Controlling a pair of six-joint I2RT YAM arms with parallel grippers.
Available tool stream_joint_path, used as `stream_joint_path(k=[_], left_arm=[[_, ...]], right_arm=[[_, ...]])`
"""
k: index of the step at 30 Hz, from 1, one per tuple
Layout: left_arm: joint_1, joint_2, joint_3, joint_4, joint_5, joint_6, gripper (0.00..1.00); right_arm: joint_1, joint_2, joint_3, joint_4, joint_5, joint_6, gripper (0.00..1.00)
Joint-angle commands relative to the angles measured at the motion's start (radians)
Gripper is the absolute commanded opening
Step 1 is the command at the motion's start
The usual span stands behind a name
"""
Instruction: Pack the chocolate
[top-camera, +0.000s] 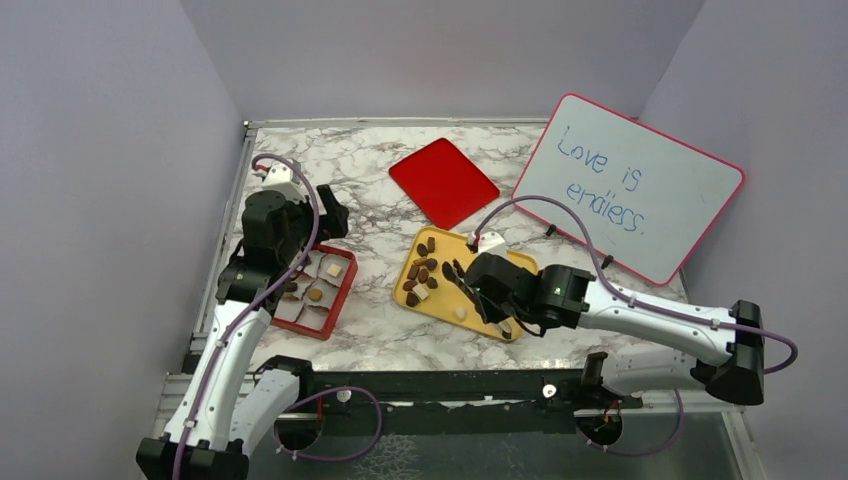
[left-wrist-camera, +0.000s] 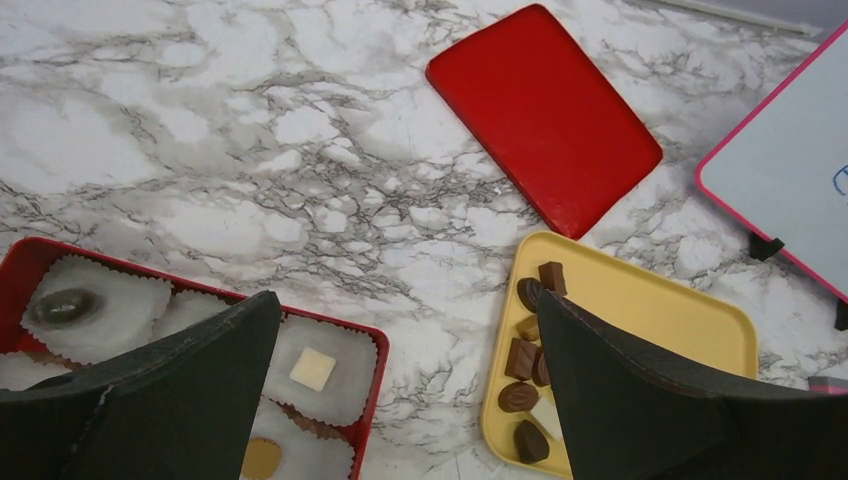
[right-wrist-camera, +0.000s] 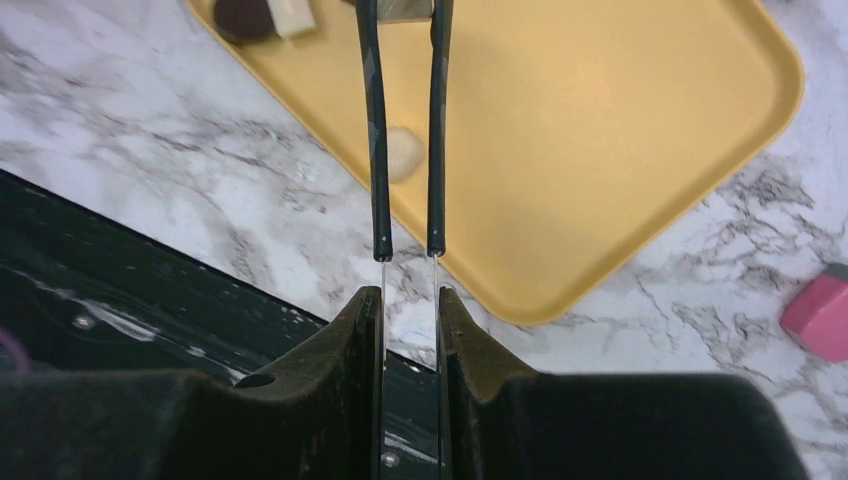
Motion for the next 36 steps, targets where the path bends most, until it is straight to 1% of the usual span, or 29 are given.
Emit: stream_joint_path(k=[1, 6, 10, 13, 16, 20, 24, 27, 30, 32, 36], left_arm=[[-0.004, 0.069, 0.001, 0.008, -0.003, -0.009, 0.99], [-0.004, 0.115, 0.015, 0.023, 0.056, -0.067, 0.99], [-0.003, 0.128, 0.041, 0.033, 0.091, -0.097, 0.99], [-0.004, 0.120, 0.057, 0.033, 0.070, -0.101, 0.99], [-0.004, 0.103, 0.076, 0.025, 0.042, -0.107, 0.99], [-0.004, 0.070, 0.105, 0.013, 0.012, -0.126, 0.99], [-0.003, 0.030, 0.153, 0.006, -0.016, -0.110, 0.99], [-0.003, 0.030, 0.219, -0.008, -0.046, -0.073, 0.99], [-0.003, 0.059, 0.286, -0.042, -0.039, -0.036, 0.99], [-0.003, 0.075, 0.312, -0.062, -0.027, -0.028, 0.99], [-0.003, 0.070, 0.325, -0.076, 0.050, -0.040, 0.99]], right_arm=[[0.003, -0.096, -0.005, 0.185, 0.053, -0.057, 0.26], [0.004, -0.134, -0.004, 0.342, 0.068, -0.162, 0.26], [0.004, -0.092, 0.034, 0.450, 0.040, -0.246, 0.26], [0.003, -0.031, 0.054, 0.532, 0.018, -0.287, 0.27], [0.003, 0.020, 0.044, 0.642, -0.037, -0.322, 0.27], [0.004, 0.090, 0.009, 0.802, -0.135, -0.318, 0.27], [0.004, 0.180, 0.012, 0.913, -0.222, -0.315, 0.27], [0.004, 0.257, 0.044, 0.954, -0.237, -0.314, 0.27], [0.004, 0.332, 0.076, 1.010, -0.295, -0.310, 0.27], [0.004, 0.390, 0.104, 1.049, -0.348, -0.315, 0.27], [0.006, 0.518, 0.196, 1.060, -0.437, -0.374, 0.26]])
